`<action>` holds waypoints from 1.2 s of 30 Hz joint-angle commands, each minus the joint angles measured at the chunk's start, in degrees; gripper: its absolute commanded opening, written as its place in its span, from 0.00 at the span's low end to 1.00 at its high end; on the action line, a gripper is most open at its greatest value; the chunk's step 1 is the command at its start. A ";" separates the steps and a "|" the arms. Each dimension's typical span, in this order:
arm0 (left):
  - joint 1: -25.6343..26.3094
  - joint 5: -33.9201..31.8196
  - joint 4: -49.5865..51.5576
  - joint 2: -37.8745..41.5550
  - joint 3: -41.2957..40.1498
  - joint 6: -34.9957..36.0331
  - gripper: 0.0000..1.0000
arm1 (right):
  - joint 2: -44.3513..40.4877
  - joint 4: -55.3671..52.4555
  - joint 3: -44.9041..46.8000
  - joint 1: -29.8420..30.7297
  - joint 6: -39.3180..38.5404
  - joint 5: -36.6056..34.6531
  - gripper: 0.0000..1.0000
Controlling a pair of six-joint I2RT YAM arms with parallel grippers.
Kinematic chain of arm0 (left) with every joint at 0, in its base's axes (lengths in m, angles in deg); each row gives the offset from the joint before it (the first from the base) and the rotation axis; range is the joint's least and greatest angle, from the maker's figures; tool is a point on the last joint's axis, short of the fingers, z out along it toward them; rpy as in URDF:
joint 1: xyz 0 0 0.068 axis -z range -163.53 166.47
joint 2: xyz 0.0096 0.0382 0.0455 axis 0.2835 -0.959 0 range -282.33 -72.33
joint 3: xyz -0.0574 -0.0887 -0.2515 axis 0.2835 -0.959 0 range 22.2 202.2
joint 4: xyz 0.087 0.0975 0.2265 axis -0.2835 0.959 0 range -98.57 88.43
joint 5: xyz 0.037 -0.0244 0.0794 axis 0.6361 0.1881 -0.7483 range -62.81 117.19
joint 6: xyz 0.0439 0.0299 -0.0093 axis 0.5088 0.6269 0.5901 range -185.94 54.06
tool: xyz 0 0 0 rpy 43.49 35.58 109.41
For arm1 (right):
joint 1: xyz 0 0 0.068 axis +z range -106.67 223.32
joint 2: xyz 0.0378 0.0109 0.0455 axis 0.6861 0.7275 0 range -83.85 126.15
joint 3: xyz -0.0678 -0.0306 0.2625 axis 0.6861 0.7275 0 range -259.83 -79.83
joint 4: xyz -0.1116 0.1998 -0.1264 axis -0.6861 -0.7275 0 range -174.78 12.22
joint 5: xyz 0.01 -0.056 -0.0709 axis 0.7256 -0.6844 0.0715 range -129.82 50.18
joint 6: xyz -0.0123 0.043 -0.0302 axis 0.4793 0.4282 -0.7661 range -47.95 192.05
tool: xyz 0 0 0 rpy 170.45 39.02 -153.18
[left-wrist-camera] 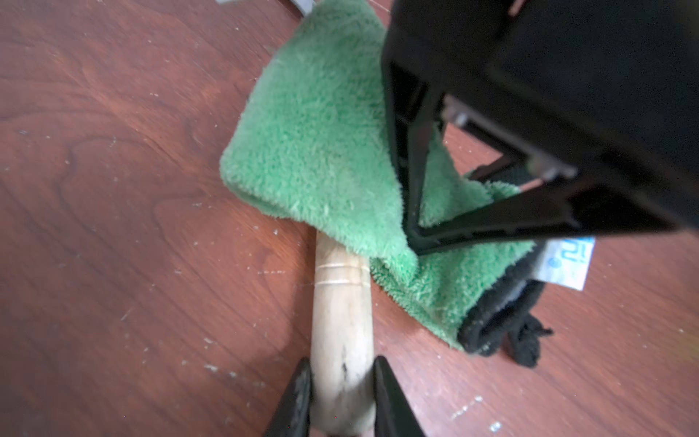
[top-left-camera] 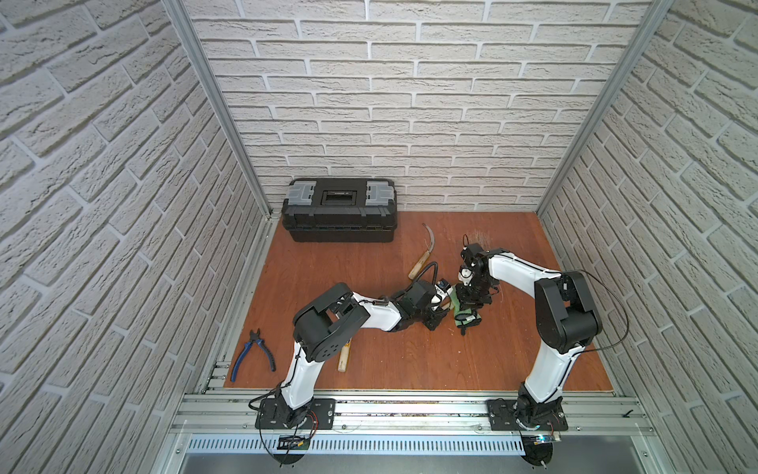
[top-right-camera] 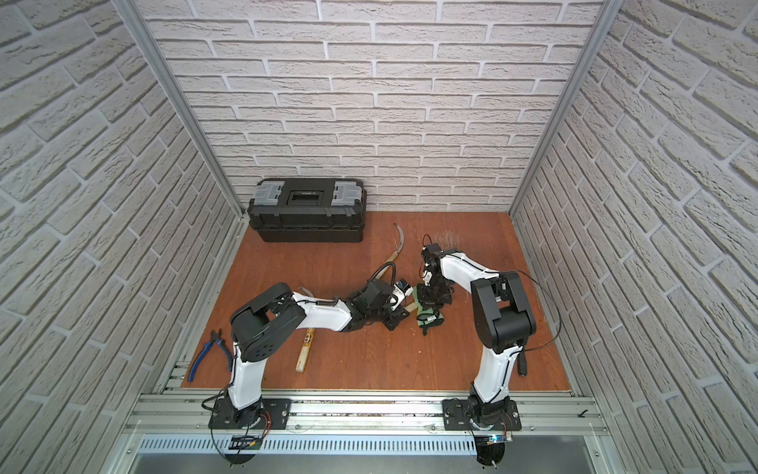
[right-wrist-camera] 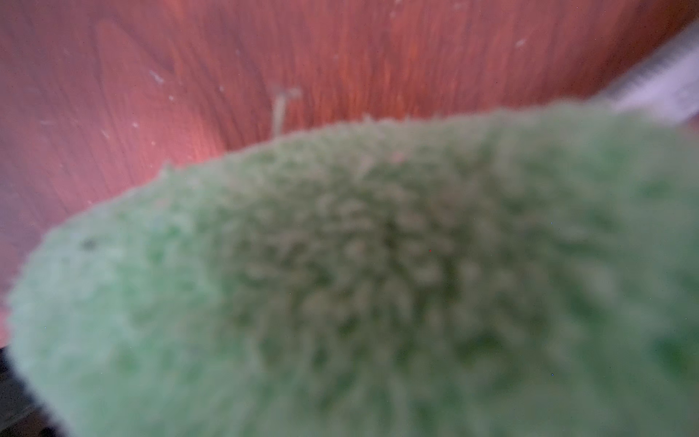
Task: Wipe small sickles with rags
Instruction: Wipe the small sickle at the center of the board.
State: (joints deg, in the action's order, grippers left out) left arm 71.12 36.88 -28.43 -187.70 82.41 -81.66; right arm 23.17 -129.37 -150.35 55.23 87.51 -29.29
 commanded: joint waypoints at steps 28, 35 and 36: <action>1.07 1.72 -3.14 -1.26 -2.18 -1.67 0.00 | -10.87 5.91 6.01 3.18 3.40 5.08 0.03; 1.18 3.04 -3.62 -1.84 -2.46 -1.63 0.00 | -2.95 11.75 5.01 3.13 5.22 4.45 0.03; 1.15 3.08 -3.41 -1.79 -2.47 -1.70 0.00 | -1.86 11.76 4.22 2.90 5.44 3.35 0.03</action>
State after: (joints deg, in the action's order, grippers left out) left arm 71.69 37.49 -31.40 -187.98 81.29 -83.15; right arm 17.32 -124.10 -145.10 57.70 91.36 -23.74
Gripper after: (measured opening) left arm 0.254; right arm 0.188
